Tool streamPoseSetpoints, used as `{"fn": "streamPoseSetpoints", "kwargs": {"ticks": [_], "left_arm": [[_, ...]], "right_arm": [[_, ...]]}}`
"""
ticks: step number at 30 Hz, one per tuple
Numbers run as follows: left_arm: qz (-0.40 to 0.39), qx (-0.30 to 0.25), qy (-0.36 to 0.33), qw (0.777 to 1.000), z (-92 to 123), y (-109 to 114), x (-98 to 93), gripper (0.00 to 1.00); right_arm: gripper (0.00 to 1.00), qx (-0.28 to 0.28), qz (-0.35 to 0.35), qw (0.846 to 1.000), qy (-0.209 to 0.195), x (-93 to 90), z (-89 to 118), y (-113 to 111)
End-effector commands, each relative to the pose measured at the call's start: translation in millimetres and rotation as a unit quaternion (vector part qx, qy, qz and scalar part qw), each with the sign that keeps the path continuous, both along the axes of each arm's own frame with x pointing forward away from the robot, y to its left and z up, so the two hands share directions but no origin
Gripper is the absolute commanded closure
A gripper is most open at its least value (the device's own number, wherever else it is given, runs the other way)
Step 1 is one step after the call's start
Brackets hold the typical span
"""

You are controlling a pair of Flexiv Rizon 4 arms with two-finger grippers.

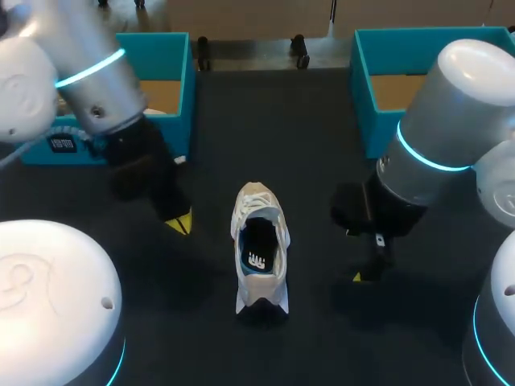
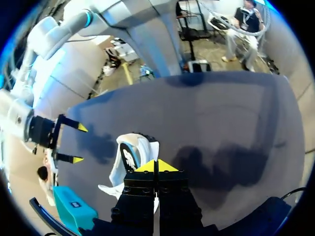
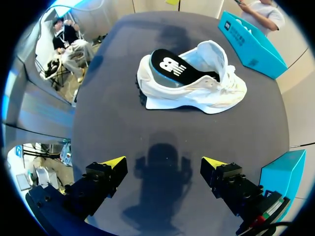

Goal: Take the shoe out of the shoebox, open the shoe tongue, remove and reinsert the insole, then place the shoe into the shoebox

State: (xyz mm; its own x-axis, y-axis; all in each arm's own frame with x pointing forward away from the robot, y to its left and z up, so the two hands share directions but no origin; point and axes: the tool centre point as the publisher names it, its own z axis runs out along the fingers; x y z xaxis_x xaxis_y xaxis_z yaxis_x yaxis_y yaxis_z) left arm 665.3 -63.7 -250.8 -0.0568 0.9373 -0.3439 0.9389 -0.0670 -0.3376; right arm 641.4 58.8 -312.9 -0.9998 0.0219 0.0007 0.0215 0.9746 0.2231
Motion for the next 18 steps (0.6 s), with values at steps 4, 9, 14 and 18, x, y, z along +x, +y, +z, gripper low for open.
{"fn": "streamPoseSetpoints", "kwargs": {"ticks": [4, 9, 14, 18], "left_arm": [[-0.026, 0.07, -0.011, 0.997, 3.4, -7.3, -2.2, 1.0], [-0.075, 0.084, -0.03, 0.993, -11.2, -31.1, -9.4, 1.0], [-0.106, 0.093, -0.063, 0.988, -17.5, -51.4, -13.4, 1.0], [-0.137, 0.09, -0.093, 0.982, -21.0, -59.9, -16.0, 1.0]], "right_arm": [[0.0, 0.001, 0.0, 1.0, -0.001, -1.2, -0.8, -0.4], [0.0, 0.001, 0.0, 1.0, -0.001, -1.2, -0.8, -0.4], [0.0, 0.001, 0.0, 1.0, -0.001, -1.2, -0.8, -0.4], [0.0, 0.001, 0.0, 1.0, -0.001, -1.2, -0.8, -0.4]]}}
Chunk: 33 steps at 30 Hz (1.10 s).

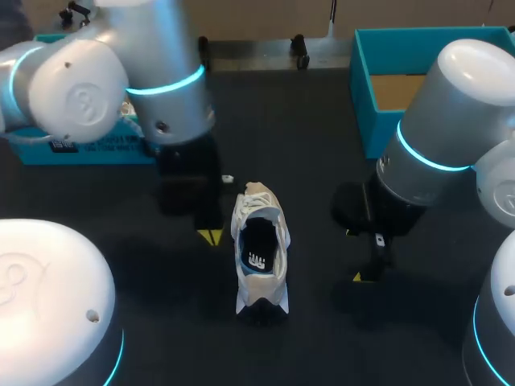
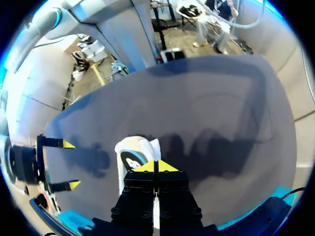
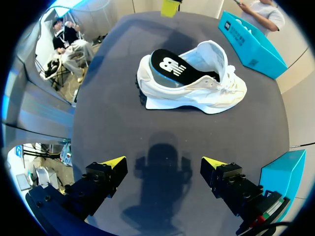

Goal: Take the shoe out of the shoebox, open the shoe tongue, remove and reinsert the insole, then place the shoe into the shoebox

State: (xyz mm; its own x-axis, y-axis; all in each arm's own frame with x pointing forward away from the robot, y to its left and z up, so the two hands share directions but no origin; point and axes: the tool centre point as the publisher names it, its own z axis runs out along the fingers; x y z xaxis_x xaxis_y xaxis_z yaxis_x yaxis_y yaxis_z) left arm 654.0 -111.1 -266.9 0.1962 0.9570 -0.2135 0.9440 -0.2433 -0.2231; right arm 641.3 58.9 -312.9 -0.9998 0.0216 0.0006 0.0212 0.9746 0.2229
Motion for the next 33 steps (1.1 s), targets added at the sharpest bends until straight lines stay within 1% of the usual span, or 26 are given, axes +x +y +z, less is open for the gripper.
{"fn": "streamPoseSetpoints", "kwargs": {"ticks": [1, 12, 13, 15, 19, 33], "left_arm": [[-0.027, 0.029, -0.033, 0.999, -4.8, -14.1, -4.3, 1.0], [-0.027, 0.029, -0.033, 0.999, -4.8, -14.1, -4.3, 1.0], [-0.032, 0.032, -0.046, 0.998, -5.8, -16.5, -4.3, 1.0], [-0.029, 0.038, -0.059, 0.997, -10.9, -19.8, -4.3, 1.0], [-0.039, 0.044, -0.056, 0.997, -23.9, -19.7, -4.3, 1.0], [-0.059, 0.031, -0.05, 0.997, -53.1, -25.1, -6.6, 1.0]], "right_arm": [[0.0, 0.001, 0.0, 1.0, -0.001, -1.1, -0.9, -0.5], [0.0, 0.001, 0.0, 1.0, -0.001, -1.1, -0.9, -0.5], [0.0, 0.001, 0.0, 1.0, -0.001, -1.1, -0.9, -0.5], [0.0, 0.001, 0.0, 1.0, -0.001, -1.1, -0.9, -0.5], [0.0, 0.001, 0.0, 1.0, -0.001, -1.1, -0.9, -0.5], [0.0, 0.001, 0.0, 1.0, -0.001, -1.1, -0.9, -0.5]]}}
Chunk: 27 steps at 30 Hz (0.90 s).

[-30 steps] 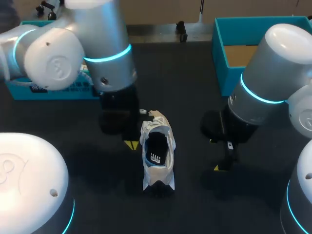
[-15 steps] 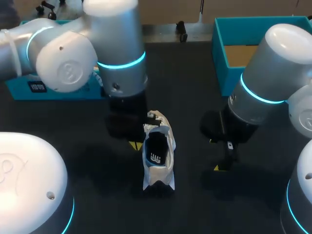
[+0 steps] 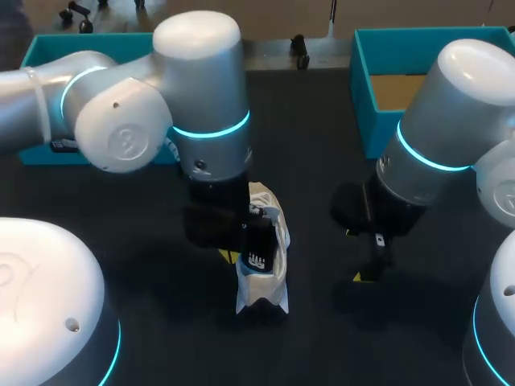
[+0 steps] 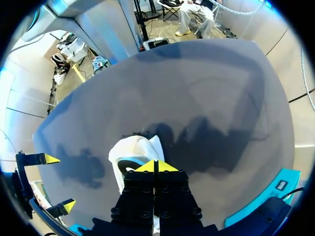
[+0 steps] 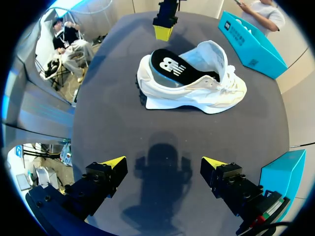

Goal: Take the shoe out of the shoebox, open the shoe tongue, remove and reinsert the insole, then place the shoe into the shoebox

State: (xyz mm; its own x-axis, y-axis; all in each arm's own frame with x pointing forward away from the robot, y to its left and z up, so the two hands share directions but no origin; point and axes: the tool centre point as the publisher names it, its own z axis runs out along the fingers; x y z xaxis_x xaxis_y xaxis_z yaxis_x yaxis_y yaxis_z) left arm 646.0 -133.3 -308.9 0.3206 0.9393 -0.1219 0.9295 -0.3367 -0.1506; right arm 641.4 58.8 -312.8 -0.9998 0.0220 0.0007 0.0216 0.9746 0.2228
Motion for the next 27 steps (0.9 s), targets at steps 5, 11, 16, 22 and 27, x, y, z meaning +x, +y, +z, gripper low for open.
{"fn": "streamPoseSetpoints", "kwargs": {"ticks": [5, 11, 16, 22, 27], "left_arm": [[-0.006, -0.004, -0.001, 1.0, -19.5, -10.7, 0.2, 1.0], [-0.004, -0.009, 0.0, 1.0, -29.2, -15.9, 0.8, 1.0], [-0.003, -0.007, 0.009, 1.0, -36.8, -20.2, 2.3, 1.0], [-0.004, -0.004, 0.009, 1.0, -37.1, -16.8, 2.1, 1.0], [0.0, -0.015, 0.004, 1.0, -27.9, -13.2, 3.2, 1.0]], "right_arm": [[0.0, 0.001, 0.0, 1.0, -0.001, -1.2, -1.0, -0.4], [0.0, 0.001, 0.0, 1.0, -0.001, -1.2, -1.0, -0.4], [0.0, 0.001, 0.0, 1.0, -0.001, -1.2, -1.0, -0.4], [0.0, 0.001, 0.0, 1.0, -0.001, -1.2, -1.0, -0.4], [0.0, 0.001, 0.0, 1.0, -0.001, -1.2, -1.0, -0.4]]}}
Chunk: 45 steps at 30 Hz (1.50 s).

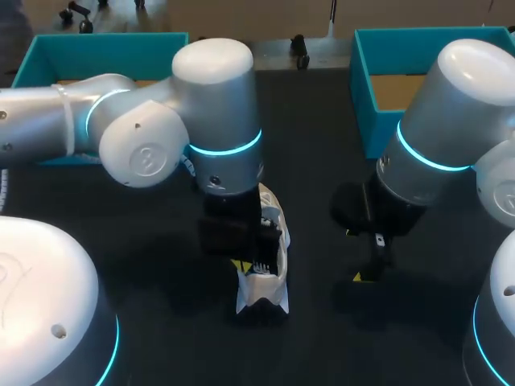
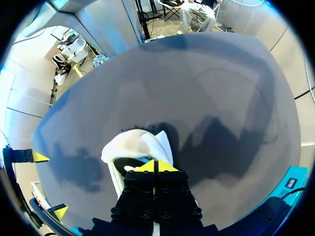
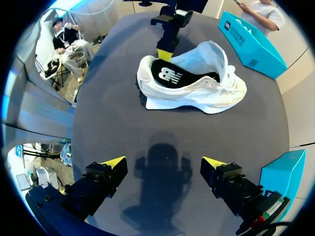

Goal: Take the shoe out of the shoebox, open the shoe tongue, remove and reinsert the insole, then place the shoe into the shoebox

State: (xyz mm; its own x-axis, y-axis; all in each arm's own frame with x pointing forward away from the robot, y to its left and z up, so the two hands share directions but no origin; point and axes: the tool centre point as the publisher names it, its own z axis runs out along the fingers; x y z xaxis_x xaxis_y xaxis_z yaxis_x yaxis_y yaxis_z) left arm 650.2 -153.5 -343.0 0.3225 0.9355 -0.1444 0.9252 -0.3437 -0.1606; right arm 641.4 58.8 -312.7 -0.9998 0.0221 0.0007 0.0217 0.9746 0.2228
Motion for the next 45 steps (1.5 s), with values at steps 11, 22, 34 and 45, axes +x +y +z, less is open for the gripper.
{"fn": "streamPoseSetpoints", "kwargs": {"ticks": [11, 22, 34, 45], "left_arm": [[0.01, -0.005, -0.002, 1.0, -0.2, -3.6, 3.4, 1.0], [0.007, 0.016, 0.002, 1.0, -17.7, -6.6, -0.1, 1.0], [0.021, 0.039, -0.016, 0.999, -24.8, -3.0, -3.3, 1.0], [0.053, 0.05, -0.023, 0.997, -58.1, -7.4, 7.0, 1.0]], "right_arm": [[0.0, 0.001, 0.0, 1.0, -0.001, -1.2, -1.0, -0.4], [0.0, 0.001, 0.0, 1.0, -0.001, -1.2, -1.0, -0.4], [0.0, 0.001, 0.0, 1.0, -0.001, -1.2, -1.0, -0.4], [0.0, 0.001, 0.0, 1.0, -0.001, -1.2, -1.0, -0.4]]}}
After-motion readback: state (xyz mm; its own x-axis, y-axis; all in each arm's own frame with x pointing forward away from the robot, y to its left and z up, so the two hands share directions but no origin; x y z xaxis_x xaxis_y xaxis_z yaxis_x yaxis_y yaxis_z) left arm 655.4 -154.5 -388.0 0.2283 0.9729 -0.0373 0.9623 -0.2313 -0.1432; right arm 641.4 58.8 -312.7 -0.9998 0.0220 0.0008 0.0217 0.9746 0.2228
